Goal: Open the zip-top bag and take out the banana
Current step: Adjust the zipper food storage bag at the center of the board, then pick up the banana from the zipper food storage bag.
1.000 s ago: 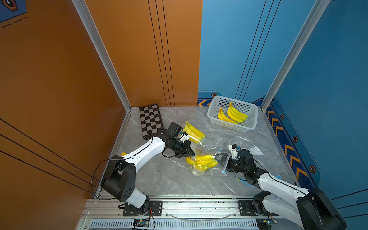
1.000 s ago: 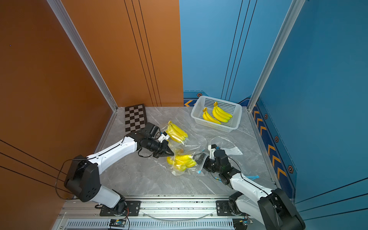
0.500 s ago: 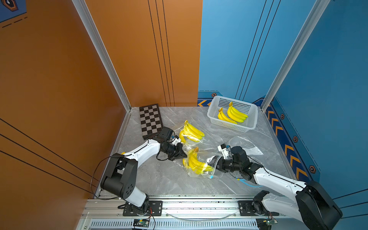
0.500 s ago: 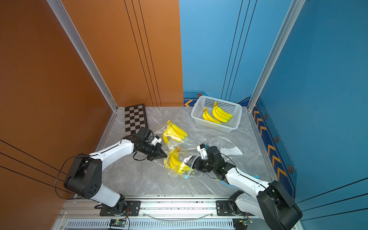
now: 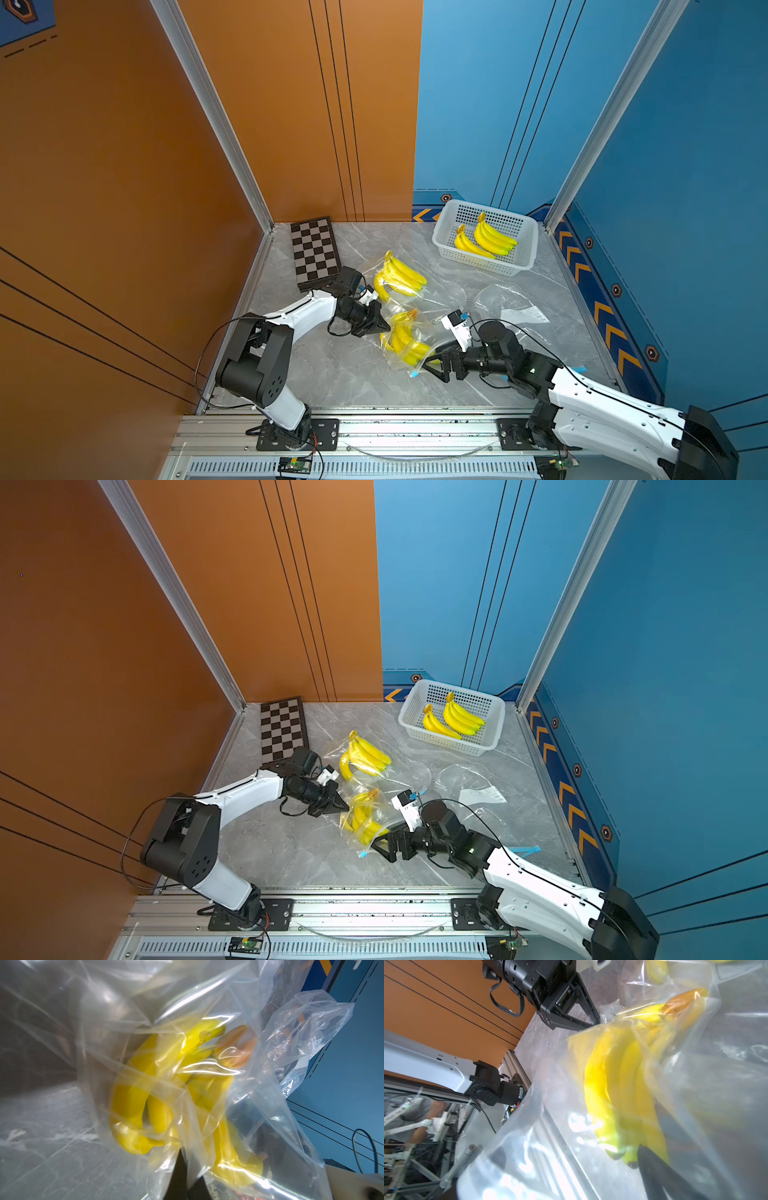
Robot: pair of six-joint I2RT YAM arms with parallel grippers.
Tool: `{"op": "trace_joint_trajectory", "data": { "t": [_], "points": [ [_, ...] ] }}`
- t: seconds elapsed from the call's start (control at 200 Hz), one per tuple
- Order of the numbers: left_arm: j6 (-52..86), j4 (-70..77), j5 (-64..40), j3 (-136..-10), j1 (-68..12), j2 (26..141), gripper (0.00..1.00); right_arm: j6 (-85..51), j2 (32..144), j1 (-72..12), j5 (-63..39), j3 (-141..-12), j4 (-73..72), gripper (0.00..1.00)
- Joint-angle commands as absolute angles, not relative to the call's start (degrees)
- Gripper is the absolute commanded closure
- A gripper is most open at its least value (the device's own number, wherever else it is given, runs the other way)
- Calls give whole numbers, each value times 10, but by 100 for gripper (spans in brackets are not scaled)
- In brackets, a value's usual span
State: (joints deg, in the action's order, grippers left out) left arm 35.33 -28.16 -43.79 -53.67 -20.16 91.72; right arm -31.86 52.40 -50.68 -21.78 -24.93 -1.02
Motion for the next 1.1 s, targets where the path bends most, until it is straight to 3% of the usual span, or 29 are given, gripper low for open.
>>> {"op": "trace_joint_trajectory", "data": {
  "t": [0.0, 0.19, 0.375, 0.486, 0.681, 1.096],
  "points": [
    [338, -285, -447, -532, -202, 927, 100, -239, 561, -520, -124, -264, 0, 4],
    [337, -285, -452, -513, -203, 915, 100, -211, 625, -524, -76, -282, -27, 20],
    [337, -285, -452, -506, -202, 910, 100, -194, 675, -537, -78, -317, -49, 23],
    [337, -285, -454, -510, -200, 918, 100, -184, 704, -542, -105, -338, -51, 35],
    [342, -285, -459, -522, -184, 924, 100, -180, 692, -542, -119, -348, -24, 78],
    [341, -286, -457, -530, -151, 935, 100, -217, 492, -510, -121, -348, 143, 78]
  ]
}}
